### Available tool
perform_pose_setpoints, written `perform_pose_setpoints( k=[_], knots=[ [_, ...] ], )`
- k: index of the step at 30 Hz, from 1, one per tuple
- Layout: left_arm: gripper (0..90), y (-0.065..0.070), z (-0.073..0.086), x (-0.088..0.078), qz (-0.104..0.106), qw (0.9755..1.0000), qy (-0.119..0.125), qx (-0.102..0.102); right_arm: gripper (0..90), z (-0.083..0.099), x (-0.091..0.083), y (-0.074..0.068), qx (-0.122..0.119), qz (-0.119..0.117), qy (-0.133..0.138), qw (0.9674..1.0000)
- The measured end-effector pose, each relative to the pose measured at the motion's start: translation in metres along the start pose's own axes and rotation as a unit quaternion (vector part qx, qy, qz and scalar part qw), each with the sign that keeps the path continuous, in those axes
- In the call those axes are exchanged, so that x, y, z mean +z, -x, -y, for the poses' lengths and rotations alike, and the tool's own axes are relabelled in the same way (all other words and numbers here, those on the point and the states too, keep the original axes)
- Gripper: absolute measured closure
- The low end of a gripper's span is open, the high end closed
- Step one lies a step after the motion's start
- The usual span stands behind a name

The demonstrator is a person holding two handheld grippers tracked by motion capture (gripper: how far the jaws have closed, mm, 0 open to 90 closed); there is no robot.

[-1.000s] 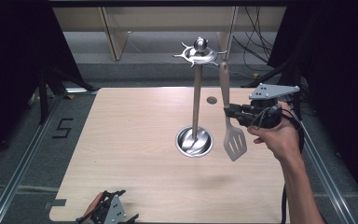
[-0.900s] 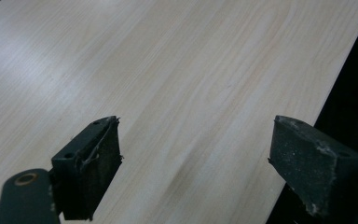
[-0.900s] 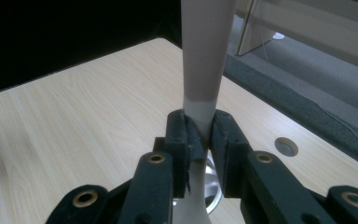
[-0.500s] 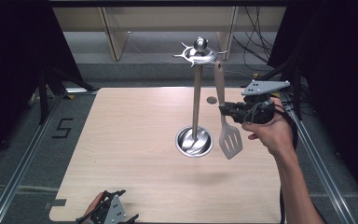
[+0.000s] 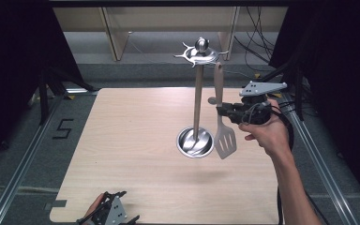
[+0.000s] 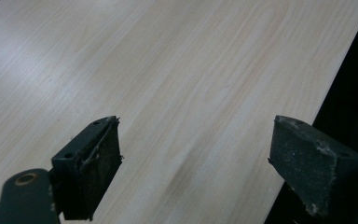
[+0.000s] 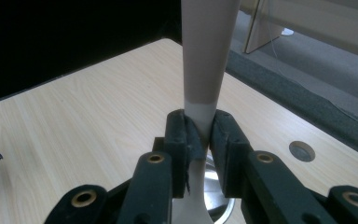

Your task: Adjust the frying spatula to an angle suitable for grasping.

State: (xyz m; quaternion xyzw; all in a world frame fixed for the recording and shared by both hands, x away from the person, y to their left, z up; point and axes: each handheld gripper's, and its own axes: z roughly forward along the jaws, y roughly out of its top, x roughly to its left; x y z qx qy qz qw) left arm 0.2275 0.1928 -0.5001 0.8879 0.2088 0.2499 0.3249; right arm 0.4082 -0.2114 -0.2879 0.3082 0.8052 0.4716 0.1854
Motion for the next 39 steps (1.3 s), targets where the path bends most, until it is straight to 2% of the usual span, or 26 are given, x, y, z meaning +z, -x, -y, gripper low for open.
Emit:
perform_pose_setpoints(
  k=[5, 9, 10, 11, 12, 14, 15, 17, 18, 19, 20, 21, 22, 23, 24, 25, 26, 27, 28, 31, 32, 33, 34, 35, 37, 39],
  knots=[
    [15.7, 0.001, 0.001, 0.001, -0.003, 1.0000, 0.003, -0.009, 77.4, 0.001, 0.000, 0.001, -0.001, -0.007, -0.003, 1.0000],
    [15.7, 0.000, 0.001, 0.001, 0.002, 1.0000, -0.005, -0.004, 77.1, 0.003, 0.003, 0.001, 0.000, -0.009, 0.008, 0.9999],
    [15.7, 0.000, 0.001, 0.001, -0.001, 1.0000, -0.004, -0.004, 77.0, 0.005, 0.005, -0.001, 0.009, -0.007, 0.019, 0.9998],
    [15.7, 0.000, 0.001, 0.000, 0.003, 1.0000, -0.003, -0.005, 76.9, 0.006, 0.005, 0.000, 0.013, -0.011, 0.017, 0.9997],
    [15.7, 0.001, 0.001, 0.001, -0.002, 0.9999, 0.004, -0.010, 76.7, 0.007, 0.007, 0.001, 0.004, -0.007, 0.027, 0.9996],
    [15.7, 0.001, 0.001, 0.001, -0.001, 1.0000, 0.002, -0.009, 75.7, 0.007, 0.007, -0.001, 0.018, -0.009, 0.021, 0.9996],
    [15.7, 0.000, 0.001, 0.000, 0.003, 1.0000, -0.005, -0.001, 75.4, 0.007, 0.006, -0.001, 0.021, -0.011, 0.023, 0.9995],
    [15.7, 0.000, 0.001, 0.000, 0.004, 1.0000, -0.005, -0.002, 74.0, 0.007, 0.005, 0.000, 0.012, -0.008, 0.035, 0.9993],
    [15.7, 0.000, 0.001, 0.000, 0.002, 1.0000, -0.005, -0.001, 72.9, 0.007, 0.005, -0.001, 0.017, -0.001, 0.039, 0.9991],
    [15.7, 0.000, 0.001, 0.000, 0.005, 1.0000, -0.005, -0.003, 72.3, 0.007, 0.004, -0.001, 0.017, -0.009, 0.043, 0.9989],
    [15.7, 0.001, 0.001, 0.001, -0.001, 0.9999, 0.001, -0.011, 72.3, 0.008, 0.002, -0.002, 0.022, -0.005, 0.039, 0.9990],
    [15.7, 0.001, 0.001, 0.001, -0.002, 0.9999, 0.002, -0.010, 72.0, 0.009, 0.001, -0.002, 0.025, -0.006, 0.043, 0.9988],
    [15.7, 0.001, 0.001, 0.001, -0.008, 0.9999, 0.002, -0.010, 71.7, 0.010, 0.001, -0.002, 0.018, -0.003, 0.050, 0.9986],
    [15.7, 0.001, 0.001, 0.001, -0.006, 0.9999, 0.002, -0.009, 71.2, 0.012, 0.000, -0.003, 0.022, -0.005, 0.053, 0.9984],
    [15.7, 0.001, 0.001, 0.001, -0.005, 0.9999, 0.003, -0.010, 70.6, 0.014, -0.001, -0.003, 0.015, -0.007, 0.054, 0.9984],
    [15.7, 0.000, 0.000, 0.000, 0.001, 1.0000, -0.005, -0.002, 70.1, 0.017, -0.002, -0.005, 0.027, -0.009, 0.051, 0.9983],
    [15.7, 0.000, 0.001, 0.000, 0.001, 1.0000, -0.003, -0.002, 69.7, 0.020, -0.003, -0.005, 0.018, -0.006, 0.053, 0.9984],
    [15.7, 0.000, 0.000, 0.000, 0.002, 1.0000, -0.003, -0.002, 69.2, 0.022, -0.004, -0.006, 0.020, -0.001, 0.060, 0.9980],
    [15.7, 0.000, 0.000, 0.000, 0.001, 1.0000, -0.005, -0.002, 68.4, 0.025, -0.005, -0.006, 0.020, -0.010, 0.057, 0.9981],
    [15.7, 0.000, 0.001, 0.000, 0.003, 1.0000, -0.004, -0.004, 65.1, 0.039, -0.010, -0.008, 0.029, -0.009, 0.053, 0.9981],
    [15.7, 0.001, 0.001, 0.003, -0.009, 0.9999, 0.004, -0.011, 63.7, 0.043, -0.013, -0.009, 0.032, -0.007, 0.053, 0.9981],
    [15.7, 0.001, 0.001, 0.002, -0.007, 0.9999, 0.003, -0.011, 63.7, 0.043, -0.013, -0.009, 0.032, -0.007, 0.053, 0.9981],
    [15.7, 0.001, 0.001, 0.002, -0.006, 0.9999, 0.003, -0.011, 62.3, 0.046, -0.016, -0.008, 0.026, -0.003, 0.050, 0.9984],
    [15.7, 0.000, 0.001, 0.001, -0.004, 1.0000, -0.005, -0.002, 61.4, 0.049, -0.018, -0.008, 0.032, -0.001, 0.053, 0.9981],
    [15.7, 0.000, 0.000, 0.000, -0.004, 1.0000, -0.004, -0.003, 60.0, 0.054, -0.024, -0.008, 0.034, 0.002, 0.055, 0.9979],
    [15.7, 0.000, 0.000, 0.001, -0.005, 1.0000, -0.004, -0.003, 58.8, 0.058, -0.028, -0.007, 0.034, 0.015, 0.063, 0.9973]
  ],
)
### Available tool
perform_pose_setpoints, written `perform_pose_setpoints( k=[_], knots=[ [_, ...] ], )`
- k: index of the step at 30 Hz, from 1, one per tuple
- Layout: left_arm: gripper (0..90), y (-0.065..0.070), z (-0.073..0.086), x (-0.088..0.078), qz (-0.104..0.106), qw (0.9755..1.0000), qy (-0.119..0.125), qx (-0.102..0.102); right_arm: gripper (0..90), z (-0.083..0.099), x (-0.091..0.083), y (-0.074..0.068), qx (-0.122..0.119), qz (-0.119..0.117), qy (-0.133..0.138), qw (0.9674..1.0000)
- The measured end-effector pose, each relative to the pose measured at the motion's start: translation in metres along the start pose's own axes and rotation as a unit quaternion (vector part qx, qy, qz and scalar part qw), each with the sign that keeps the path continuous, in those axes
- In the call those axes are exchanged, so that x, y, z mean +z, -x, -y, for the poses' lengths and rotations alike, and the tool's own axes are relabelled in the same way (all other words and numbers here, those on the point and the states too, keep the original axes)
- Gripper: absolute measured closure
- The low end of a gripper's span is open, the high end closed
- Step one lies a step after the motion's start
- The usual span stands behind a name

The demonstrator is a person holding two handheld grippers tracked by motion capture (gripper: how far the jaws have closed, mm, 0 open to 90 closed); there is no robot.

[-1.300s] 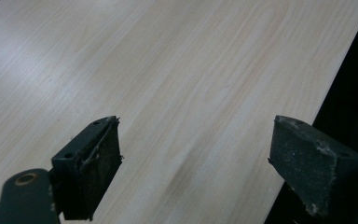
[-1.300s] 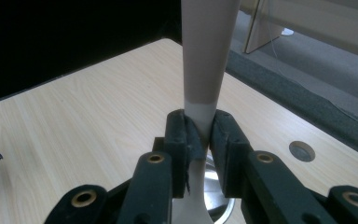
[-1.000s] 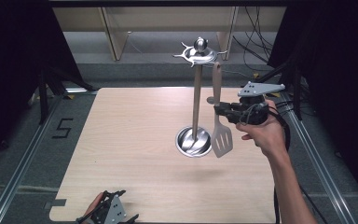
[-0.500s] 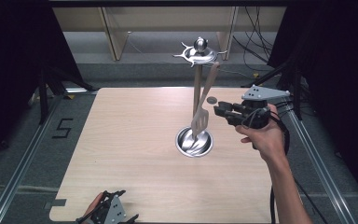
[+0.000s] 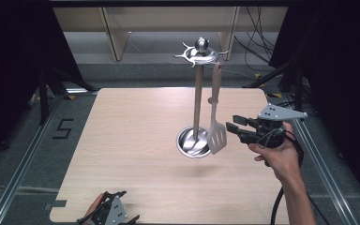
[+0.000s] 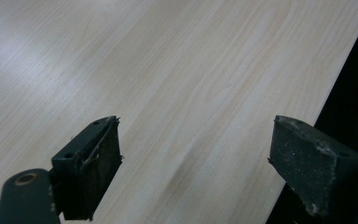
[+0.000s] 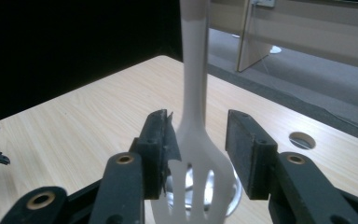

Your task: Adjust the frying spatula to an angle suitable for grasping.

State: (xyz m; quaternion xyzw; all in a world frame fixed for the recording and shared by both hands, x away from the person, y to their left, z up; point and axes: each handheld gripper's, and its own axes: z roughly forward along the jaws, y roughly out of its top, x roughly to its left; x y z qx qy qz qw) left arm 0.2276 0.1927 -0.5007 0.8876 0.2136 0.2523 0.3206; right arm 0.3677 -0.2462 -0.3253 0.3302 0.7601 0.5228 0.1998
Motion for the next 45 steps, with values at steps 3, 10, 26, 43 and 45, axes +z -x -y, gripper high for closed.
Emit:
perform_pose_setpoints(
  k=[3, 10, 26, 43, 45],
  knots=[
    [15.7, 0.000, 0.000, 0.000, 0.000, 1.0000, 0.000, -0.001, 56.6, 0.007, -0.003, 0.001, -0.001, -0.001, -0.006, 1.0000],
    [15.7, 0.001, 0.000, 0.001, -0.004, 0.9999, 0.010, -0.011, 49.7, 0.028, 0.000, -0.003, 0.004, 0.014, -0.008, 0.9999],
    [15.7, -0.001, -0.003, 0.002, 0.004, 1.0000, 0.003, 0.000, 44.3, 0.063, -0.005, -0.008, 0.009, 0.023, -0.066, 0.9975],
    [15.7, -0.002, -0.003, 0.000, -0.001, 1.0000, 0.004, -0.001, 41.0, 0.097, 0.001, -0.012, 0.014, 0.014, -0.117, 0.9930],
    [15.7, 0.000, -0.003, 0.002, -0.009, 0.9998, 0.015, -0.009, 40.9, 0.099, 0.001, -0.010, -0.003, 0.015, -0.112, 0.9936]
  ],
)
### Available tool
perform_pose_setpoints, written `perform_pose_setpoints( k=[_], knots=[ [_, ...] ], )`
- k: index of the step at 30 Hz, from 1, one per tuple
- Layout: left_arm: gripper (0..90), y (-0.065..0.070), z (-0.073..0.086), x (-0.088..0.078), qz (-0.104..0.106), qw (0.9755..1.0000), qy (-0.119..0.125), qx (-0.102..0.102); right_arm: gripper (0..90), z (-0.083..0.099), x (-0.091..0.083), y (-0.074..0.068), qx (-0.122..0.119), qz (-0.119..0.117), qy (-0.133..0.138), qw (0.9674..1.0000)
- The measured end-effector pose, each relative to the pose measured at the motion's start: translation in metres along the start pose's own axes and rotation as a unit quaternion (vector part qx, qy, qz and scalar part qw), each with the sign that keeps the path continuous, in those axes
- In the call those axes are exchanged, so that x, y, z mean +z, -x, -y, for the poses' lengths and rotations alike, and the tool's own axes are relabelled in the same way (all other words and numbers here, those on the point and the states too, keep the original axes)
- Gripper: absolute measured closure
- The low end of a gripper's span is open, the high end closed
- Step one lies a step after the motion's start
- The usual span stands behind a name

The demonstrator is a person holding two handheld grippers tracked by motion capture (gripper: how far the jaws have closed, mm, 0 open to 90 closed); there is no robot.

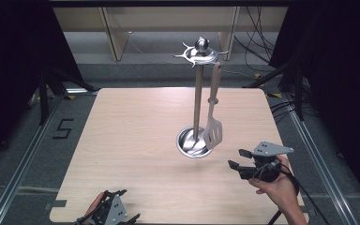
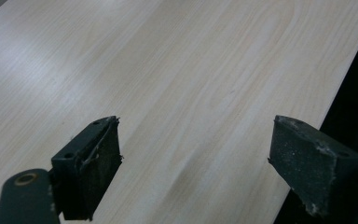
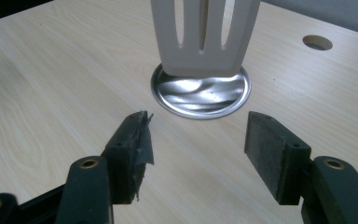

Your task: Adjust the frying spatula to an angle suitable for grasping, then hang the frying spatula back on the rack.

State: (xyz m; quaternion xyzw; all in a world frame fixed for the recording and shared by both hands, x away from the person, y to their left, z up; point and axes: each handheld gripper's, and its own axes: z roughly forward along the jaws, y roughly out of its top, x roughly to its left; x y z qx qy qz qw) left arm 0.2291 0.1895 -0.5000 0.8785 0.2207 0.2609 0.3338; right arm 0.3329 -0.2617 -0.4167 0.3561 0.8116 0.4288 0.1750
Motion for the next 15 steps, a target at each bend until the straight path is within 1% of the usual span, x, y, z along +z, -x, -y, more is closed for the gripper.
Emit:
perform_pose_setpoints(
  k=[1, 2, 3, 4, 5, 6, 7, 8, 9, 10, 11, 12, 13, 14, 15],
  knots=[
    [15.7, 0.000, 0.000, -0.001, 0.008, 1.0000, -0.002, 0.002, 40.9, 0.002, -0.001, -0.001, 0.010, 0.000, -0.004, 0.9999],
    [15.7, -0.001, -0.001, -0.002, 0.010, 0.9998, -0.009, 0.012, 40.9, 0.005, -0.001, 0.000, 0.004, 0.005, -0.002, 1.0000],
    [15.7, 0.000, 0.000, 0.000, 0.001, 1.0000, 0.001, 0.004, 40.9, 0.007, -0.003, -0.002, 0.015, 0.002, -0.012, 0.9998],
    [15.7, 0.000, 0.000, 0.000, 0.007, 1.0000, 0.000, 0.001, 40.9, 0.007, -0.003, -0.002, 0.015, 0.002, -0.012, 0.9998],
    [15.7, 0.000, 0.000, -0.001, 0.001, 1.0000, -0.001, 0.001, 41.0, 0.010, -0.002, -0.002, 0.019, -0.001, -0.009, 0.9998],
    [15.7, -0.001, 0.000, -0.001, 0.007, 1.0000, -0.001, -0.002, 41.0, 0.010, -0.002, -0.002, 0.019, -0.001, -0.009, 0.9998],
    [15.7, -0.002, 0.000, -0.002, 0.008, 0.9999, -0.009, 0.004, 41.0, 0.011, -0.002, -0.001, 0.015, -0.007, -0.013, 0.9998],
    [15.7, -0.002, 0.000, -0.002, 0.007, 0.9999, -0.010, 0.004, 41.0, 0.012, -0.002, 0.001, 0.009, -0.002, -0.011, 0.9999],
    [15.7, -0.002, 0.000, -0.002, 0.005, 0.9999, -0.011, 0.005, 40.9, 0.014, -0.002, 0.000, 0.017, -0.006, -0.014, 0.9997],
    [15.7, -0.003, 0.000, -0.002, 0.006, 0.9999, -0.010, 0.004, 40.9, 0.015, -0.002, 0.000, 0.020, -0.003, -0.014, 0.9997],
    [15.7, -0.003, 0.000, -0.002, 0.006, 0.9999, -0.009, 0.003, 41.2, 0.016, -0.003, 0.003, 0.012, -0.004, -0.012, 0.9998],
    [15.7, -0.003, 0.000, -0.002, 0.006, 0.9999, -0.010, 0.002, 41.4, 0.017, -0.004, 0.002, 0.018, -0.005, -0.014, 0.9997],
    [15.7, -0.002, 0.000, 0.001, -0.001, 1.0000, -0.002, -0.005, 41.3, 0.019, -0.005, 0.002, 0.025, -0.009, -0.014, 0.9996],
    [15.7, -0.002, 0.000, 0.000, 0.005, 1.0000, -0.005, -0.003, 41.3, 0.019, -0.005, 0.002, 0.025, -0.009, -0.014, 0.9996],
    [15.7, -0.002, 0.000, -0.002, 0.006, 0.9999, -0.012, 0.006, 41.3, 0.020, -0.006, 0.003, 0.022, -0.010, -0.012, 0.9997]
  ],
)
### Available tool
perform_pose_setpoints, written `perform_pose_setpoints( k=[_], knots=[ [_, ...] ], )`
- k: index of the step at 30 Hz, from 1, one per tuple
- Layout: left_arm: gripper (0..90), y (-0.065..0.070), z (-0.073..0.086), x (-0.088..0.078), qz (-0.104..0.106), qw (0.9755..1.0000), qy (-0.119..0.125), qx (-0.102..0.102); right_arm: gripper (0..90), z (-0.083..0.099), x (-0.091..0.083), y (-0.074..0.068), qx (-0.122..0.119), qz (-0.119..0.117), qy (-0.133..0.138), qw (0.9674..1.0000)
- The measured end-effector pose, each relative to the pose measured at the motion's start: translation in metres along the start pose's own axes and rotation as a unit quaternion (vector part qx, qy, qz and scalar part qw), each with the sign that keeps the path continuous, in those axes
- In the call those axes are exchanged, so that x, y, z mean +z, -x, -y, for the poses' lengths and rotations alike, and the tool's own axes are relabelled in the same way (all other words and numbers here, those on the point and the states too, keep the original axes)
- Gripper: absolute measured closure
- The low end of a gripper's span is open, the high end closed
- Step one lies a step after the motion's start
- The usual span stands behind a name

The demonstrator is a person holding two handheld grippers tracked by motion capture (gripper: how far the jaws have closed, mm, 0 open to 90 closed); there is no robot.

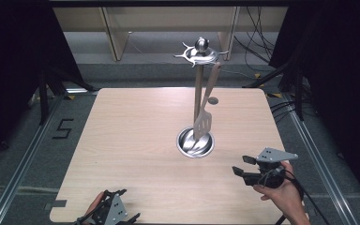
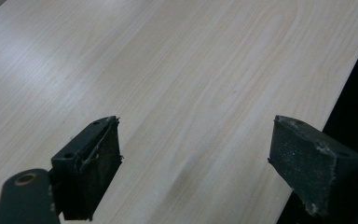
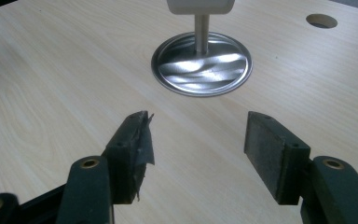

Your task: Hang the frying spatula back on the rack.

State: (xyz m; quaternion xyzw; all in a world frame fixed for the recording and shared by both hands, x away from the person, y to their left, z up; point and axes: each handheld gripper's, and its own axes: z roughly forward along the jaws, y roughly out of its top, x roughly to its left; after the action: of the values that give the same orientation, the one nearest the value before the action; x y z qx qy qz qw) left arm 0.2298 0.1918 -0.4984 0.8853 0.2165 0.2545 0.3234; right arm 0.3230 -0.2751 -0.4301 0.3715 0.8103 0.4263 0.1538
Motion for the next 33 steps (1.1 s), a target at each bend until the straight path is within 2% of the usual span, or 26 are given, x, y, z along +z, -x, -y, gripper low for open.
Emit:
perform_pose_setpoints(
  k=[1, 4, 5, 9, 10, 11, 12, 13, 14, 16, 19, 20, 21, 22, 23, 24, 25, 28, 29, 30, 31, 33],
  knots=[
    [15.7, 0.000, 0.000, 0.000, 0.001, 1.0000, 0.002, 0.000, 41.2, 0.001, 0.000, 0.000, 0.004, -0.006, -0.002, 1.0000],
    [15.7, 0.000, 0.000, -0.001, 0.001, 1.0000, 0.003, 0.001, 40.7, 0.005, -0.001, -0.001, 0.011, -0.001, -0.004, 0.9999],
    [15.7, 0.000, 0.000, -0.001, 0.001, 1.0000, 0.003, 0.002, 40.5, 0.006, -0.001, 0.000, 0.008, -0.006, -0.005, 0.9999],
    [15.7, 0.000, 0.000, -0.001, 0.001, 1.0000, 0.002, 0.002, 38.3, 0.009, -0.002, 0.000, 0.006, 0.000, 0.005, 1.0000],
    [15.7, 0.000, 0.000, -0.001, 0.000, 1.0000, 0.002, 0.001, 37.8, 0.010, -0.002, -0.001, 0.012, -0.004, 0.001, 0.9999],
    [15.7, 0.000, 0.001, -0.001, 0.000, 1.0000, 0.002, 0.001, 36.4, 0.011, 0.000, 0.001, -0.003, -0.001, 0.012, 0.9999],
    [15.7, 0.000, 0.001, -0.001, 0.000, 1.0000, 0.002, 0.001, 36.4, 0.011, 0.000, 0.001, -0.003, -0.001, 0.012, 0.9999],
    [15.7, 0.000, 0.000, -0.001, 0.000, 1.0000, 0.002, 0.001, 36.1, 0.013, 0.001, -0.002, 0.013, -0.001, 0.015, 0.9998],
    [15.7, 0.000, 0.000, -0.001, 0.001, 1.0000, 0.002, 0.001, 36.1, 0.013, 0.001, -0.002, 0.013, -0.001, 0.015, 0.9998],
    [15.7, 0.000, 0.000, -0.001, 0.001, 1.0000, 0.002, 0.003, 35.4, 0.015, 0.002, -0.002, 0.003, -0.005, 0.020, 0.9998],
    [15.7, 0.000, 0.000, -0.001, 0.001, 1.0000, 0.002, 0.003, 35.2, 0.017, 0.003, -0.003, 0.006, -0.003, 0.022, 0.9997],
    [15.7, 0.000, 0.000, -0.001, 0.001, 1.0000, 0.002, 0.002, 35.1, 0.018, 0.003, -0.003, -0.006, -0.001, 0.025, 0.9997],
    [15.7, 0.001, 0.000, -0.001, 0.000, 1.0000, 0.002, 0.002, 35.0, 0.019, 0.003, -0.005, 0.010, -0.005, 0.021, 0.9997],
    [15.7, 0.001, 0.000, -0.001, 0.000, 1.0000, 0.002, 0.002, 34.9, 0.020, 0.003, -0.005, 0.003, -0.010, 0.018, 0.9998],
    [15.7, 0.001, 0.000, -0.001, 0.002, 1.0000, 0.002, 0.002, 34.8, 0.021, 0.004, -0.003, -0.010, -0.004, 0.025, 0.9996],
    [15.7, 0.001, 0.000, -0.001, 0.000, 1.0000, 0.003, 0.001, 34.5, 0.023, 0.003, -0.006, 0.006, -0.006, 0.019, 0.9998],
    [15.7, 0.001, 0.000, -0.001, 0.000, 1.0000, 0.003, 0.001, 34.4, 0.024, 0.004, -0.007, 0.010, -0.011, 0.020, 0.9997],
    [15.7, 0.001, 0.001, -0.002, 0.001, 1.0000, 0.001, 0.003, 34.3, 0.026, 0.003, -0.007, 0.013, -0.009, 0.011, 0.9998],
    [15.7, 0.001, 0.001, -0.002, 0.001, 1.0000, 0.002, 0.003, 34.1, 0.028, 0.004, -0.006, 0.006, -0.002, 0.016, 0.9999],
    [15.7, 0.001, 0.001, -0.001, 0.003, 1.0000, 0.002, 0.000, 34.0, 0.029, 0.004, -0.007, 0.014, -0.010, 0.011, 0.9998],
    [15.7, 0.001, 0.001, -0.002, 0.002, 1.0000, 0.001, 0.004, 33.9, 0.030, 0.006, -0.005, 0.002, -0.012, 0.016, 0.9998],
    [15.7, 0.001, 0.001, -0.002, 0.001, 1.0000, 0.002, 0.003, 33.3, 0.032, 0.004, -0.005, 0.005, -0.004, 0.011, 0.9999]
  ],
)
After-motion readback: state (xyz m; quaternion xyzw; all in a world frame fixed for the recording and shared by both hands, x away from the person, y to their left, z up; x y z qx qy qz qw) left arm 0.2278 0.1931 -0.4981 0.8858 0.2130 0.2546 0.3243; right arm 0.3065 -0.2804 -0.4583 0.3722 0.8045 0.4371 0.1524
